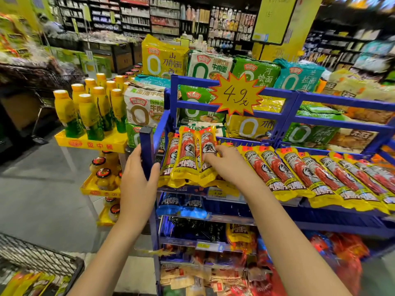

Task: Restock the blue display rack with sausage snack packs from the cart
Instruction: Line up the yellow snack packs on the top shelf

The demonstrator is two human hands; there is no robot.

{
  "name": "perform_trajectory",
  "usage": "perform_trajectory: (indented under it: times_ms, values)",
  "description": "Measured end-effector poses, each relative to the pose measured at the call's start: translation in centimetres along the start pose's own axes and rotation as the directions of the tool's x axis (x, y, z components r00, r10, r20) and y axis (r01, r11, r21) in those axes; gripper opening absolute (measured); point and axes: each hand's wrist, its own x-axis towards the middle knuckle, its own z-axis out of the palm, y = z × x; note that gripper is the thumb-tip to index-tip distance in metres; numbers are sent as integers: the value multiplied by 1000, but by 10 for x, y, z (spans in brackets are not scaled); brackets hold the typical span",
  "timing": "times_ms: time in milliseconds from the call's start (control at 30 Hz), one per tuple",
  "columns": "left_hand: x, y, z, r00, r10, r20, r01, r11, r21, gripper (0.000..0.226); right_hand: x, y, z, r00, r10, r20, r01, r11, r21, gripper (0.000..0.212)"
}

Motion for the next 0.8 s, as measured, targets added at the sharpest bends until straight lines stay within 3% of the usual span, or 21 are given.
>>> perform_trajectory:
  times_ms: [167, 367, 633, 800]
  values:
    - [-1, -1, 0, 1000, 20, -20, -20, 1000, -10, 46, -5, 8, 1, 997, -64, -39, 50, 951, -305, 63]
    - [-3, -1, 3, 1000, 5, -29, -6, 999, -35, 46, -5, 26, 2, 995, -100, -2, 98, 976, -193, 67]
    - [-3, -6, 5, 999, -9, -48, 7, 1000, -25, 46, 4, 30, 17, 992, -117, -41, 106, 975, -197, 62]
    - [-5, -3, 5, 998, -27, -58, 25, 999, -22, 45, 3, 32, 22, 987, -140, -80, 111, 950, -291, 61]
